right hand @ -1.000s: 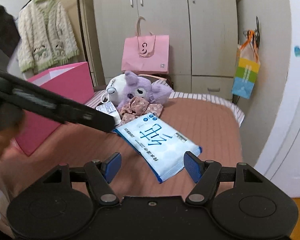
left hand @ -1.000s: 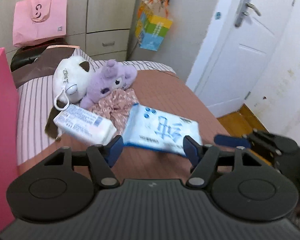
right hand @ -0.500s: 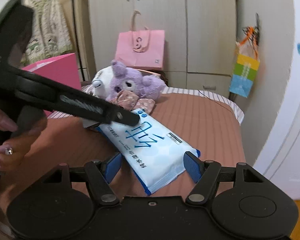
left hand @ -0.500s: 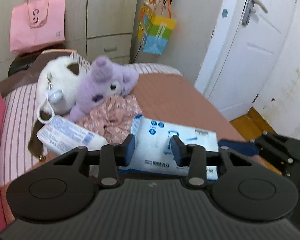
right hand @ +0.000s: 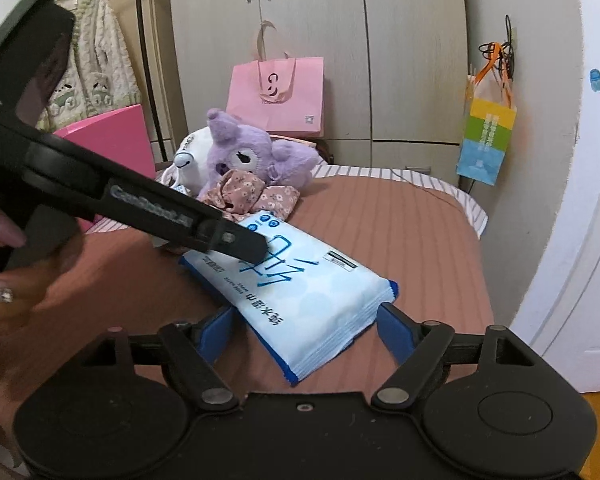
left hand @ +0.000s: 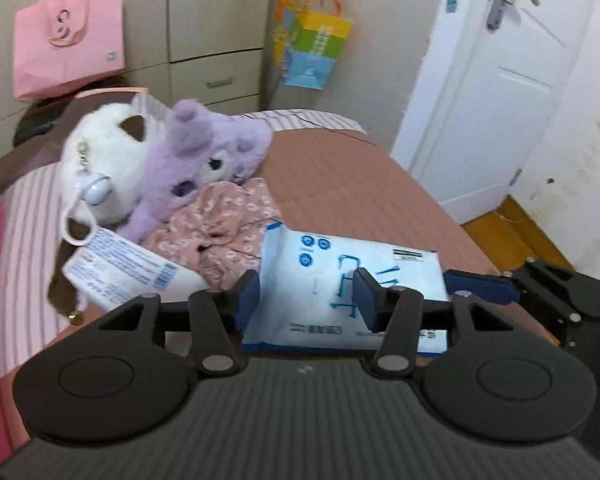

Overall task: Organize soft objects
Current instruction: 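Close the left gripper on the wipes pack while the right gripper grips its other end, then lift the wipes pack with both grippers and carry it over the pink box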

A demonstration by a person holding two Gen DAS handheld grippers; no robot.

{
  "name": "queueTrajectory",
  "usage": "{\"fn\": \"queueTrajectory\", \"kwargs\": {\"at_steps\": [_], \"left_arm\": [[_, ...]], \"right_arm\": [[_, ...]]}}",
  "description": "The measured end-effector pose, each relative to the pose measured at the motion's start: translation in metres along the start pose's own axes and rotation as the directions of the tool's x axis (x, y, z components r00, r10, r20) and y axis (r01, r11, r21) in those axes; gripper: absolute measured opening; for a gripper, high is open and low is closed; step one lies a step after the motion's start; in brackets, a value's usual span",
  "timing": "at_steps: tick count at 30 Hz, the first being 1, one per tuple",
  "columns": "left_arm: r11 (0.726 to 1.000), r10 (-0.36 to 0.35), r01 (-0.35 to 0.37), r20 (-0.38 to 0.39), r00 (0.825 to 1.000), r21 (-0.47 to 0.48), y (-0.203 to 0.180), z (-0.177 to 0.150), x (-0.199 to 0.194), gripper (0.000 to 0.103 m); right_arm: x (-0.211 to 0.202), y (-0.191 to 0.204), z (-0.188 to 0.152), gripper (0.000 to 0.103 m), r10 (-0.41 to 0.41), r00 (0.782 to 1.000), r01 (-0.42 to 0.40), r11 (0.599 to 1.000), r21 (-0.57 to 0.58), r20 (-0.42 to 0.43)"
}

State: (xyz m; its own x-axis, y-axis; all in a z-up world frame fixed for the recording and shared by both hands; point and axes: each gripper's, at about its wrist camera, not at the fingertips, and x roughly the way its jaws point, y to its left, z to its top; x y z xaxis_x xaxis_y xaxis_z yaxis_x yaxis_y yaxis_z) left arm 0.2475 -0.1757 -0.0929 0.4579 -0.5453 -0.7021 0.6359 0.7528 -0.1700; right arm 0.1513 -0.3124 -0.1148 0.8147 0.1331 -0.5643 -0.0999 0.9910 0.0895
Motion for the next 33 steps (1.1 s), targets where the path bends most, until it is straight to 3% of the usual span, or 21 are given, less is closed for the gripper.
{"fn": "queueTrajectory", "kwargs": {"at_steps": [1, 4, 8, 12, 23, 33], "left_arm": [[0.999, -0.036, 0.036, -0.015, 0.999, -0.01, 0.001, 0.0, 0.001, 0.051], [0.995, -0.077, 0.077, -0.01, 0.997, -0.067, 0.005, -0.005, -0.001, 0.05], [0.997, -0.061, 0.061, 0.013, 0.998, -0.036, -0.006, -0.015, -0.01, 0.05], [1.0, -0.006, 0.006, 0.016, 1.0, -0.014, -0.02, -0.019, -0.015, 0.049], [1.0, 0.023, -0.025, -0.087, 0.996, -0.016, -0.033, -0.026, -0.04, 0.051], [0.996, -0.022, 0.009, -0.133, 0.991, -0.093, -0.02, -0.048, -0.074, 0.051]], "right_arm": [[0.001, 0.001, 0.001, 0.083, -0.004, 1.0, 0.004, 1.0, -0.003, -0.005], [0.0, 0.005, 0.003, 0.07, -0.008, 1.0, 0.008, 1.0, -0.02, -0.025], [0.0, 0.005, 0.006, 0.064, -0.005, 1.0, 0.005, 1.0, 0.001, -0.029], [-0.002, 0.006, 0.002, 0.064, 0.0, 1.0, 0.0, 1.0, -0.009, -0.014], [-0.022, 0.012, -0.004, 0.069, 0.073, 0.996, -0.071, 0.997, 0.035, -0.044], [-0.043, 0.039, -0.006, 0.068, 0.122, 0.986, -0.127, 0.991, -0.038, -0.117]]}}
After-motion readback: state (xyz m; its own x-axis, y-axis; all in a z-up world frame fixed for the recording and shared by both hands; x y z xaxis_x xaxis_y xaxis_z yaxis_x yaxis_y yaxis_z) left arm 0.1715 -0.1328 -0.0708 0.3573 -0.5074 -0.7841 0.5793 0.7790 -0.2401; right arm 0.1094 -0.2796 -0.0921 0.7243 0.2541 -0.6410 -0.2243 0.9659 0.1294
